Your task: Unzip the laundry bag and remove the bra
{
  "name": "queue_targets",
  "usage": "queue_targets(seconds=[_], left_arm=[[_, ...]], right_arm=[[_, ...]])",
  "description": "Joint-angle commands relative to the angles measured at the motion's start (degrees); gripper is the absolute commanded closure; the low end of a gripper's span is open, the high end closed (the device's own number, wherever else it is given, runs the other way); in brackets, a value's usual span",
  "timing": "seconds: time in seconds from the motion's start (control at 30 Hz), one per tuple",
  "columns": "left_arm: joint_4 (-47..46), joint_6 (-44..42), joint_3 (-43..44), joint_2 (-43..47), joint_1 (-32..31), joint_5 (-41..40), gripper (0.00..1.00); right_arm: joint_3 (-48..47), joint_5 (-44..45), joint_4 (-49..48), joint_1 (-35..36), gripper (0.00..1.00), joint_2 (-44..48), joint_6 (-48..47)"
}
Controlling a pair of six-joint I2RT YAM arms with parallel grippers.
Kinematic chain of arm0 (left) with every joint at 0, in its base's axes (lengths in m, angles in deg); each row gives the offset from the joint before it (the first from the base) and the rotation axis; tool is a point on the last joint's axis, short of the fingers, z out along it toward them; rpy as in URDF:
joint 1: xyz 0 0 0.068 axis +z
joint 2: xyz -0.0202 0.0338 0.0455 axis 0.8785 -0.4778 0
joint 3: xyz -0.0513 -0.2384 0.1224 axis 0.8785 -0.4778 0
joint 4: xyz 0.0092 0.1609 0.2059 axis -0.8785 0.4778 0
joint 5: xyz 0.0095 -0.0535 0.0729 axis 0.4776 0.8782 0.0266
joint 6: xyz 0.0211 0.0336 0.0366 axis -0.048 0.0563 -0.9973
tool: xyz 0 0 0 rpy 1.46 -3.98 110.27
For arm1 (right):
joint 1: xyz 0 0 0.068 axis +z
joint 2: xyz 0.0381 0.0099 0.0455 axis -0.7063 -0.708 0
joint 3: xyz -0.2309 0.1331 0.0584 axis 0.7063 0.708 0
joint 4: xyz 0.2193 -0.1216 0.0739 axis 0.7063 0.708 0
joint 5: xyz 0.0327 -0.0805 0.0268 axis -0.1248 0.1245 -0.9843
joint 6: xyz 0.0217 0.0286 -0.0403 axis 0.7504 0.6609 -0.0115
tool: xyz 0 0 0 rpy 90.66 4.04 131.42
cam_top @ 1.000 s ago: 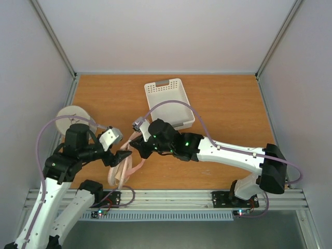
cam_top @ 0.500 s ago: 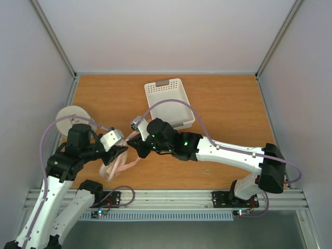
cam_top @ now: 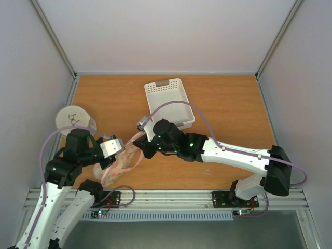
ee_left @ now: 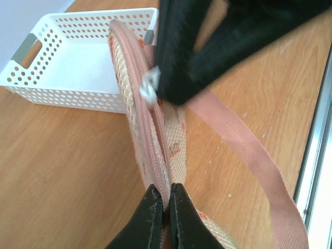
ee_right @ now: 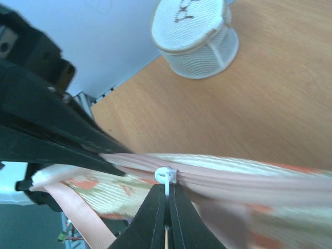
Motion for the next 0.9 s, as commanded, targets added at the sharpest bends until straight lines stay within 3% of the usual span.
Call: queue_targets(seconds=[0.0, 0.33, 0.67, 0.7, 0.8, 0.87], left_arm=[[2.9, -9.6, -1.3, 2.3, -0.2, -0.5, 0.99], [7.9, -14.5, -0.2, 0.7, -0.3, 3.3, 0.99], [7.4, -13.9, -1.9, 0.5, -0.2, 2.5, 0.99], [7.1, -13.0, -2.0, -0.1, -0.3, 2.4, 0.92], [8.5, -9.0, -1.8, -2.1, -0.2, 4.3, 0.60], [9.6, -8.3, -1.7, -2.5, -0.2, 6.3, 0.49]], right_arm=[[4.3, 2.0, -2.5, -3.5, 0.99, 5.9, 0.5], [12.4, 0.3, -0.2, -10.4, 0.99, 10.5, -0.8], [11.7, -6.8, -1.3, -10.9, 0.99, 7.8, -4.4], [11.7, -7.9, -1.8, -10.9, 0.99, 7.5, -4.2], [11.3, -8.2, -2.3, -10.4, 0.99, 6.7, -2.3], [10.2, -7.2, -1.9, -9.9, 0.99, 5.9, -0.4]])
